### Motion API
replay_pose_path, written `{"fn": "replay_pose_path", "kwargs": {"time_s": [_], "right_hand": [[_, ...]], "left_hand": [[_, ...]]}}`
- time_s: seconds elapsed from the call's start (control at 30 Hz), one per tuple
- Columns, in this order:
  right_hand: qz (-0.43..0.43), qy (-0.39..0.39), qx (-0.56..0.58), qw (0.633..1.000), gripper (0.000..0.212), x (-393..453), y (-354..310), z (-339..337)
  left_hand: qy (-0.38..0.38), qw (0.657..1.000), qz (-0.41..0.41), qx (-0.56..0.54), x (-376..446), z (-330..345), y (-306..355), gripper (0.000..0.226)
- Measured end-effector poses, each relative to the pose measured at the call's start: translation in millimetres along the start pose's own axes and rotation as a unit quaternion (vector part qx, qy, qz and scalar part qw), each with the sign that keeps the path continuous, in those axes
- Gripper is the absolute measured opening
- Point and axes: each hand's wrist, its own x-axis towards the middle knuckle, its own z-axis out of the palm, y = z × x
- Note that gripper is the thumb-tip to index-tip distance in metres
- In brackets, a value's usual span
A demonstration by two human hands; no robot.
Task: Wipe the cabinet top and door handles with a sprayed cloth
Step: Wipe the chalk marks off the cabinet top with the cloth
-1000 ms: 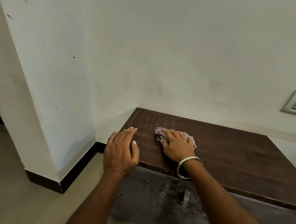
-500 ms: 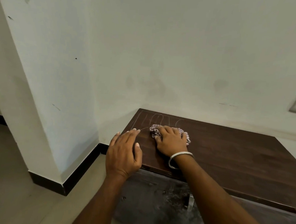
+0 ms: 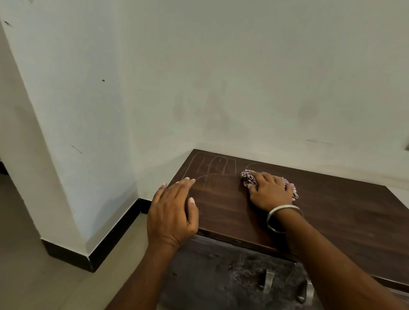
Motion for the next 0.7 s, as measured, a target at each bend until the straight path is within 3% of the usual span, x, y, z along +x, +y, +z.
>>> {"fn": "replay_pose_path", "kwargs": {"time_s": [0.3,0.43,0.7], "right_hand": [[-0.088,-0.017,0.016,0.996,0.049,12.1,-63.8,14.4],[-0.101,-0.023,0.016,0.994,0.049,15.6,-56.2,11.7],[-0.016,-0.015,-0.005,1.0,0.049,29.2,0.3,-1.3]], "left_hand": [[-0.001,1.0,0.004,-0.001,-0.1,-2.5,2.1,0.048],[-0.003,1.0,0.001,-0.003,0.1,-3.0,1.3,0.048],[-0.006,1.0,0.001,-0.006,-0.2,-2.7,3.6,0.049]]}}
